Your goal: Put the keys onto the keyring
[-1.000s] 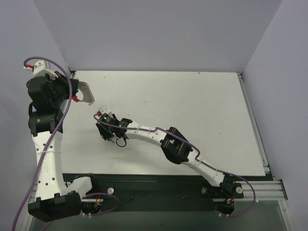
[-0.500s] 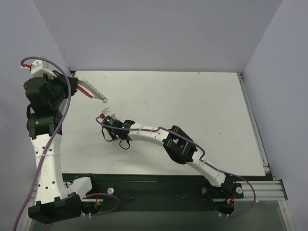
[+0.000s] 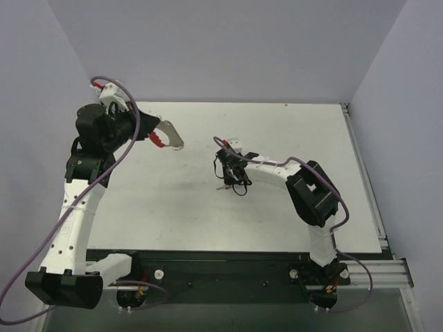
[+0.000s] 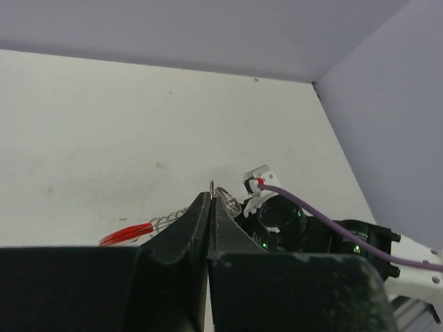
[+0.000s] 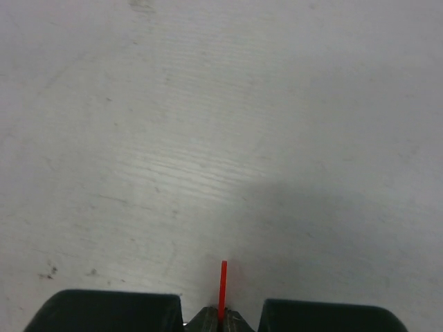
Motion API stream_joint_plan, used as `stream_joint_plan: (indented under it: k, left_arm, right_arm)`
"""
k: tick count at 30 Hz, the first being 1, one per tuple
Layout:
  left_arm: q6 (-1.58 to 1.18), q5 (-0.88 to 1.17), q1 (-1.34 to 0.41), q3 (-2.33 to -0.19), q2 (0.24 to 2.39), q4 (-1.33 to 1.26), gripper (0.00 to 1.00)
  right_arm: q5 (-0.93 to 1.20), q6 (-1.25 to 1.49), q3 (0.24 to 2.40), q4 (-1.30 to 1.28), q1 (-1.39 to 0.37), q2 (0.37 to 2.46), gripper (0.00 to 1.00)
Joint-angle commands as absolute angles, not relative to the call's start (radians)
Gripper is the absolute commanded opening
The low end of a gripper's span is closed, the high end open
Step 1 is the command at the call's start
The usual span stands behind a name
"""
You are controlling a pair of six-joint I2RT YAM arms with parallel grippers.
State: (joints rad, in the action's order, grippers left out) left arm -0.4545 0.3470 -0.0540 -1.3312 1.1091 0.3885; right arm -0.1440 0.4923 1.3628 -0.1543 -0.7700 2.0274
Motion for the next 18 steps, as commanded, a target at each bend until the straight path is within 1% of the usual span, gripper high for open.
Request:
stream_joint_plan:
  k: [1,3,6,9,13,16,17,18]
  left_arm:
    - [-0.442,0.342,-0.170,-1.322,1.123,0.273,0.00]
    - [-0.437,0.330,-0.221,-1.328,1.138,0.268,0.00]
    - [-0.423,0.318,-0.265,-1.353,1.164,0.268,0.00]
    - [-0.416,0.319,-0.279,-1.373,1.181,0.268,0.00]
    - [-0.410,0.322,-0.284,-1.373,1.186,0.262,0.00]
    - [-0.411,0.327,-0.284,-1.362,1.184,0.258,0.00]
    - [-0.411,0.330,-0.284,-1.361,1.184,0.253,0.00]
    - [-0.410,0.336,-0.284,-1.358,1.186,0.253,0.00]
  right_arm:
    - [-0.137,0.575,1.178,-0.298,-0.723,1.903,0.00]
    - [-0.134,0.592,1.097,-0.307,-0.698,1.855,0.00]
    - [-0.109,0.591,1.042,-0.328,-0.680,1.780,0.00]
    - [-0.106,0.571,1.051,-0.422,-0.657,1.763,0.00]
    - [-0.120,0.554,1.069,-0.477,-0.621,1.743,0.00]
    - [-0.175,0.523,1.087,-0.480,-0.608,1.729,0.06]
    - [-0.181,0.512,1.097,-0.479,-0.597,1.724,0.19]
    - [-0.183,0.482,1.107,-0.479,-0.594,1.721,0.28]
